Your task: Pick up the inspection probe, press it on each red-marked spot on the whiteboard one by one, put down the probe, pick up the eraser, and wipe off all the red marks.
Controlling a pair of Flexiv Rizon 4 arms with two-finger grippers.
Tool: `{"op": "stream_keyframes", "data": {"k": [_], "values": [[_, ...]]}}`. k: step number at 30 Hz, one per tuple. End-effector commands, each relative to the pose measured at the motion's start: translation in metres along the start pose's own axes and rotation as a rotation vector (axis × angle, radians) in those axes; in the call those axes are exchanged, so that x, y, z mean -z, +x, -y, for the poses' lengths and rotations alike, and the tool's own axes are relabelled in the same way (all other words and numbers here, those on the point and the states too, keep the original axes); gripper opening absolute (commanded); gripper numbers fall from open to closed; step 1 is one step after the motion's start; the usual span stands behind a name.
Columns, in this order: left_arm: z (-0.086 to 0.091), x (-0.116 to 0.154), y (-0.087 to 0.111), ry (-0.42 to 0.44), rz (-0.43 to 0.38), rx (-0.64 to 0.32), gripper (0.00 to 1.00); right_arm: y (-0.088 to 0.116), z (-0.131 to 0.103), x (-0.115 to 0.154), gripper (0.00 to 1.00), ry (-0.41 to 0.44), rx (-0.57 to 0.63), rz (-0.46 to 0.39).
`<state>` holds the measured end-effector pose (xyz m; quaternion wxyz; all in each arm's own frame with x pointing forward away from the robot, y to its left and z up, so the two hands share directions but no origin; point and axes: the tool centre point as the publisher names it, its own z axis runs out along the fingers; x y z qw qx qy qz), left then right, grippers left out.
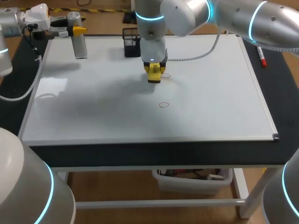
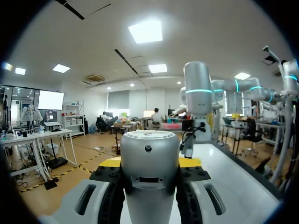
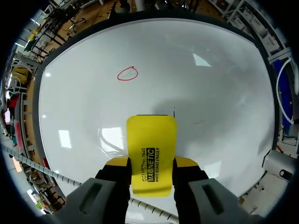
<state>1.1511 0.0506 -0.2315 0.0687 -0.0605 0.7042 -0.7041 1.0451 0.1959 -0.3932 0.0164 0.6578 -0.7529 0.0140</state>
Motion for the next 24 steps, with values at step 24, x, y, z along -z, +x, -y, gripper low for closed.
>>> {"op": "stream_keyframes", "data": {"k": [24], "values": [[0.001, 0.000, 0.000, 0.000, -0.002, 0.000, 0.00, 0.102, 0.038, -0.009, 0.00, -0.030, -0.403, -0.031]]}}
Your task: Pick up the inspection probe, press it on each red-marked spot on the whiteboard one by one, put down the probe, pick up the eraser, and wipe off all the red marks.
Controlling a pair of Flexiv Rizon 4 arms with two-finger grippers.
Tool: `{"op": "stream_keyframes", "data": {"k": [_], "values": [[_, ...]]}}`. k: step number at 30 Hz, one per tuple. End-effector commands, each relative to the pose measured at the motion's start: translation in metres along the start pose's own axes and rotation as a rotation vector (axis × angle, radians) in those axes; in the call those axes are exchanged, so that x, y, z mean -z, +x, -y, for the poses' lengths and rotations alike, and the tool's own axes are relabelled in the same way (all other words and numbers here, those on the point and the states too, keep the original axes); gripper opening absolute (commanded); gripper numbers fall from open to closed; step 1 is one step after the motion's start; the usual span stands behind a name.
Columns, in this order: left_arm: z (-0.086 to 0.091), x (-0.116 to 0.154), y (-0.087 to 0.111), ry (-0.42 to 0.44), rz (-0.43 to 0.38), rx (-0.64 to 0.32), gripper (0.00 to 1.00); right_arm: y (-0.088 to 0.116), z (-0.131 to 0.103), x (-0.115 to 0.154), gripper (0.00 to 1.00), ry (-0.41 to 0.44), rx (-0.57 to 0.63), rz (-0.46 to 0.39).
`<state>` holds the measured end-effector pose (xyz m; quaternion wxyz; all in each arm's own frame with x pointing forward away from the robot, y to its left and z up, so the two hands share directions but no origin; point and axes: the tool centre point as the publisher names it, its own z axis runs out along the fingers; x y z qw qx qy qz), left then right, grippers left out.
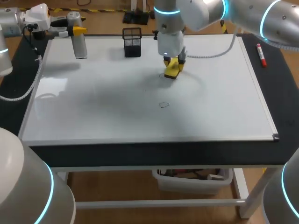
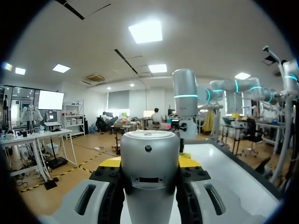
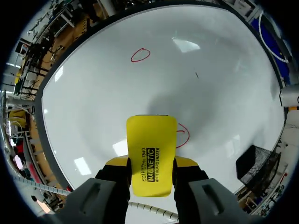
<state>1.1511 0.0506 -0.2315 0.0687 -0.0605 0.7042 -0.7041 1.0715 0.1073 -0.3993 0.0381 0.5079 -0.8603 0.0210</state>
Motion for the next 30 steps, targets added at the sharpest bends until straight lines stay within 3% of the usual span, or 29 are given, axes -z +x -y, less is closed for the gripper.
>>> {"op": "stream_keyframes", "data": {"k": [1, 10, 17, 22, 30], "values": [[0.001, 0.000, -0.001, 0.000, -0.002, 0.000, 0.00, 0.022, 0.010, -0.001, 0.00, -0.009, -0.050, 0.013], [0.001, 0.000, -0.001, 0.000, -0.002, 0.000, 0.00, 0.064, 0.035, -0.005, 0.00, -0.011, -0.234, 0.002], [0.001, 0.000, -0.001, 0.000, -0.002, 0.000, 0.00, 0.092, 0.050, -0.008, 0.00, -0.029, -0.306, -0.005], [0.001, 0.000, -0.001, 0.000, -0.002, 0.000, 0.00, 0.105, 0.059, -0.004, 0.00, -0.028, -0.343, -0.001], [0.001, 0.000, -0.001, 0.000, -0.002, 0.000, 0.00, 0.110, 0.068, 0.001, 0.00, -0.023, -0.365, 0.006]]}}
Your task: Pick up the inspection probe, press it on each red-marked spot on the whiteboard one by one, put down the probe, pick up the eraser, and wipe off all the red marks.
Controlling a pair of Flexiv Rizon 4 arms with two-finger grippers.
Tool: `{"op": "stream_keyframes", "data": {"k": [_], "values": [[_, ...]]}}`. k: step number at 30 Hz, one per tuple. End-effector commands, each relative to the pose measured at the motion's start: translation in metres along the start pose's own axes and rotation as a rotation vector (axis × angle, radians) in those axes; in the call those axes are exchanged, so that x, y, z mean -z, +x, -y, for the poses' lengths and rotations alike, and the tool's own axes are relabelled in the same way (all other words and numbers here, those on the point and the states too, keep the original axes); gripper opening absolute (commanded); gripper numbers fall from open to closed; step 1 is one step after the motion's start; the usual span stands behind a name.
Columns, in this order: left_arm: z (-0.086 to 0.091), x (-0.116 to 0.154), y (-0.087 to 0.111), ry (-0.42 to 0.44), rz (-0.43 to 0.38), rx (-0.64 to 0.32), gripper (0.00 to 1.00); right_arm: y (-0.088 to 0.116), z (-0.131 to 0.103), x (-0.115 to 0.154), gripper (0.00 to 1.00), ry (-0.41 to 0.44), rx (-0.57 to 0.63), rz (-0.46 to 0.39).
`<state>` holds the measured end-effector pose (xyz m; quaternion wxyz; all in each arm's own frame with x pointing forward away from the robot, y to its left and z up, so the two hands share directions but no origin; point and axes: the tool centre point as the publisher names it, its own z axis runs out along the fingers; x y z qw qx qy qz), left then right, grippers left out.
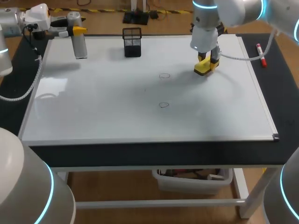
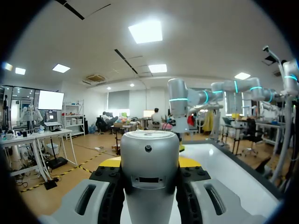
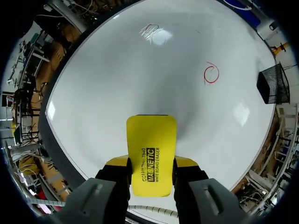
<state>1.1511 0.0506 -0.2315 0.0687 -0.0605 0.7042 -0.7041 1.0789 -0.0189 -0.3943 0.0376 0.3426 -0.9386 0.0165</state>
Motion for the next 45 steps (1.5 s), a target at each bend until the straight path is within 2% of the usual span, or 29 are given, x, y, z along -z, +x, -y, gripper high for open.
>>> {"op": "stream_keyframes", "data": {"k": [1, 29, 37, 45], "values": [[0.001, 0.000, 0.000, 0.000, -0.002, 0.000, 0.00, 0.002, 0.002, 0.006, 0.00, 0.001, -0.001, 0.002], [0.001, 0.000, 0.000, 0.000, -0.002, 0.000, 0.00, -0.003, -0.002, 0.010, 0.00, 0.015, -0.005, -0.017], [0.001, 0.000, 0.000, 0.000, -0.002, 0.000, 0.00, -0.004, 0.041, 0.011, 0.00, 0.040, -0.028, -0.053], [0.001, 0.000, 0.000, 0.000, -0.002, 0.000, 0.00, 0.006, 0.082, 0.009, 0.00, 0.033, -0.100, -0.062]]}}
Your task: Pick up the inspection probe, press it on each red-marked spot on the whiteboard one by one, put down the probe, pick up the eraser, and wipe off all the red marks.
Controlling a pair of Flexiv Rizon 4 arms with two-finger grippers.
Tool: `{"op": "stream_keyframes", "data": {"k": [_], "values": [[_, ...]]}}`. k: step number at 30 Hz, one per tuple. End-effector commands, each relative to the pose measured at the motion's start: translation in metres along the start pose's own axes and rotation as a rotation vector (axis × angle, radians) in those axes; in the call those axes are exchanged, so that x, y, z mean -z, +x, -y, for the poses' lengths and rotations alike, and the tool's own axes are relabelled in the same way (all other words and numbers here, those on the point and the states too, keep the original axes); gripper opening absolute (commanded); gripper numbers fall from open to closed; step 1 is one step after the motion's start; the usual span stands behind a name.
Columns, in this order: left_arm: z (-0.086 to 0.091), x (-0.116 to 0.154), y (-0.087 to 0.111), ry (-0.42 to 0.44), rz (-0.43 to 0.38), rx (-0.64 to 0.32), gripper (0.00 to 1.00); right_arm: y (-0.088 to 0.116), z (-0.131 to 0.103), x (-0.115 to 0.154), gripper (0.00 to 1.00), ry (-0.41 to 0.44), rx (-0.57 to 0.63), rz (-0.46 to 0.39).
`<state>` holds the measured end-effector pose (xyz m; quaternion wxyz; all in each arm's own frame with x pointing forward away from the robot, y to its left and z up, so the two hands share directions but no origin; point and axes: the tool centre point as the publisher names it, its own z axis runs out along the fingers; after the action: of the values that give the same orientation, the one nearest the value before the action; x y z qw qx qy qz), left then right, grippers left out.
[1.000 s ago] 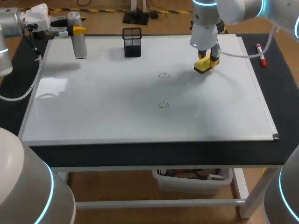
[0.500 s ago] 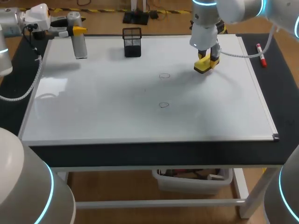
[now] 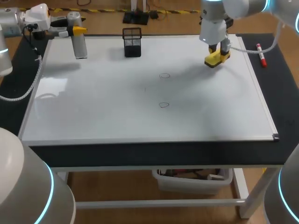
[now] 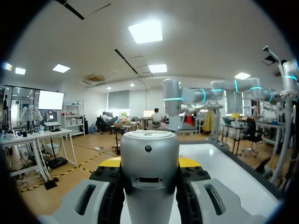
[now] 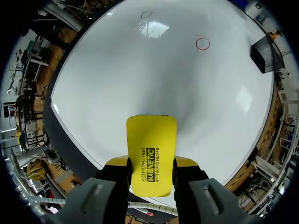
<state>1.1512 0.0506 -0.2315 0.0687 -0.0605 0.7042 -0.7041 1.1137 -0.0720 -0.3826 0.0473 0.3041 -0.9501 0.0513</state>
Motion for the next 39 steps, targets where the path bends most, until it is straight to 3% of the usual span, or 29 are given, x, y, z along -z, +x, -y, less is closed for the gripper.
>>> {"op": "stream_keyframes", "data": {"k": [1, 8, 26, 39], "values": [[0.001, 0.000, 0.000, 0.000, -0.002, 0.000, 0.00, -0.004, 0.021, -0.003, 0.00, -0.022, -0.022, -0.025], [0.001, 0.000, 0.000, 0.000, -0.002, 0.000, 0.00, 0.002, 0.043, -0.005, 0.00, -0.029, -0.075, -0.016], [0.005, -0.002, 0.000, -0.005, -0.005, -0.010, 0.00, 0.004, 0.045, -0.003, 0.00, -0.022, -0.090, -0.006], [0.014, -0.042, 0.038, 0.019, -0.106, -0.008, 0.00, 0.004, 0.045, -0.003, 0.00, -0.022, -0.090, -0.006]]}}
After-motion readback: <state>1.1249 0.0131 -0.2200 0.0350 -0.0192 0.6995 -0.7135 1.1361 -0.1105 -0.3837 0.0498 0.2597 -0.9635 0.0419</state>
